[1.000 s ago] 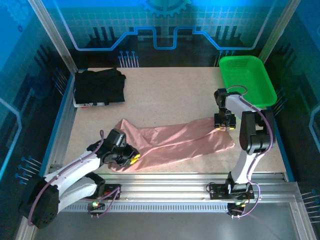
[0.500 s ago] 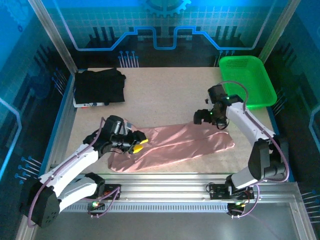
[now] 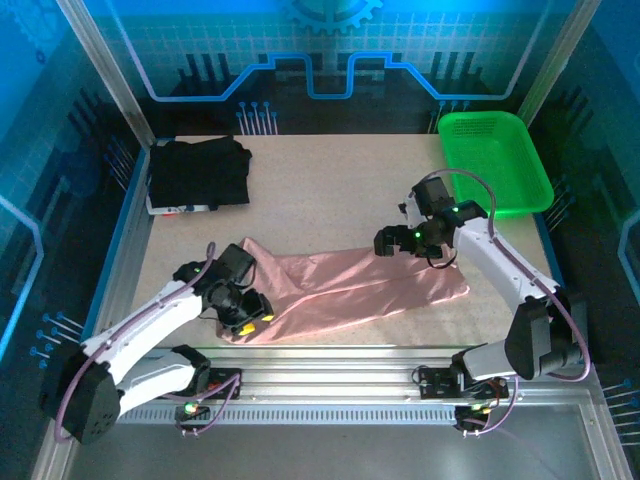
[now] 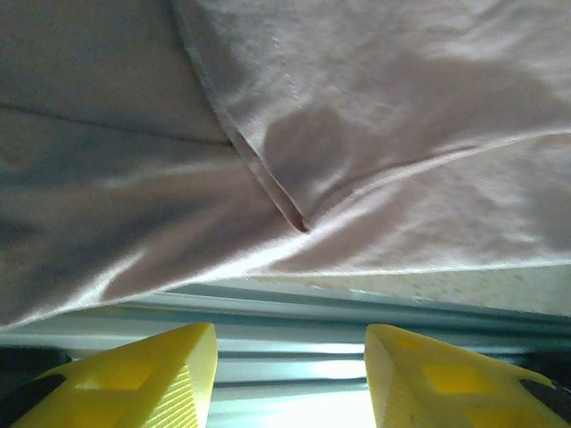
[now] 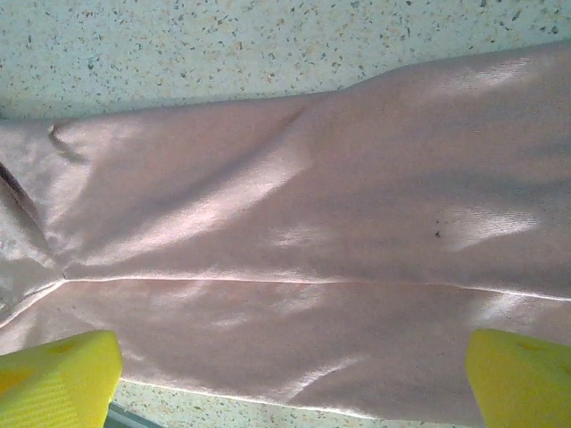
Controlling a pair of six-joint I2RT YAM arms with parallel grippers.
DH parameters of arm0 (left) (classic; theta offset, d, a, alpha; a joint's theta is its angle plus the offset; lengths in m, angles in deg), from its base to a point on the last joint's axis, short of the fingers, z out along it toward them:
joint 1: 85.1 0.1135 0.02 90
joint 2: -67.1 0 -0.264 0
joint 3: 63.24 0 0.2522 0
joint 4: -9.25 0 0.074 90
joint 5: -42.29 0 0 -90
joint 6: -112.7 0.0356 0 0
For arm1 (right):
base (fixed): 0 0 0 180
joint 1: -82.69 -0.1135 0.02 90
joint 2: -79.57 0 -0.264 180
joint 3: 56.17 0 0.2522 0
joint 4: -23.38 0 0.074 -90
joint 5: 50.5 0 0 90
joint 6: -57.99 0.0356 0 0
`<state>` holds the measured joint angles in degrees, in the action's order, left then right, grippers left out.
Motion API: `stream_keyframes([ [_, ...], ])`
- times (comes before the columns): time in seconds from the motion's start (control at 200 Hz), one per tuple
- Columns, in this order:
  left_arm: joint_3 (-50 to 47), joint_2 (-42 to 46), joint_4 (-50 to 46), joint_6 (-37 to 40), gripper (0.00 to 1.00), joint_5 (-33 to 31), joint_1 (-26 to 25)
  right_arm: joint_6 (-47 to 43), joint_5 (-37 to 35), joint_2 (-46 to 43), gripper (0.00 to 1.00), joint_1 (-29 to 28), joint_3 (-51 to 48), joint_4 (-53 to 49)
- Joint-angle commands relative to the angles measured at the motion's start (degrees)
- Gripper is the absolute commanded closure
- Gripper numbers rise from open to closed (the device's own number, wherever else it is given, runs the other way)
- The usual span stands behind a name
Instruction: Fold and stack the t-shirts
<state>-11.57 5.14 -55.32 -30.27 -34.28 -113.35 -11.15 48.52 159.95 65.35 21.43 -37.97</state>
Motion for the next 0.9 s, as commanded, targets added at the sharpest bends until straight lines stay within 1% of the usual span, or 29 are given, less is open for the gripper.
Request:
stream_keyframes([
  [0.0,1.63,-4.52,1.70,3.58,0.54,-4.60,-1.52,-1.43,1.20,0.74,0.00,-0.31,1.37,-0.08],
  [0.115,2.30,-8.48,5.30,4.12,0.55,-4.85,-2.41,-1.78,0.92,0.44,0.00,-0.23,1.39,-0.51],
  [0.24,1.13,-9.92,9.20,1.93,0.59,-4.37,-2.65,-1.79,0.56,-0.51,0.00,-0.03,0.47,-0.66],
  [0.42,-0.55,-12.36,13.40,-0.78,0.61,-2.75,-2.68,-1.87,0.75,-1.36,0.00,0.46,-1.31,-0.83],
  [0.59,-0.39,-14.33,11.80,-1.56,0.63,-2.59,-2.69,-2.22,0.78,-1.89,0.00,1.14,-1.41,-1.05],
  [0.895,-0.96,-10.90,7.39,-3.17,0.63,-3.11,-2.69,-3.07,0.65,-1.89,0.00,1.86,-0.98,-1.63],
])
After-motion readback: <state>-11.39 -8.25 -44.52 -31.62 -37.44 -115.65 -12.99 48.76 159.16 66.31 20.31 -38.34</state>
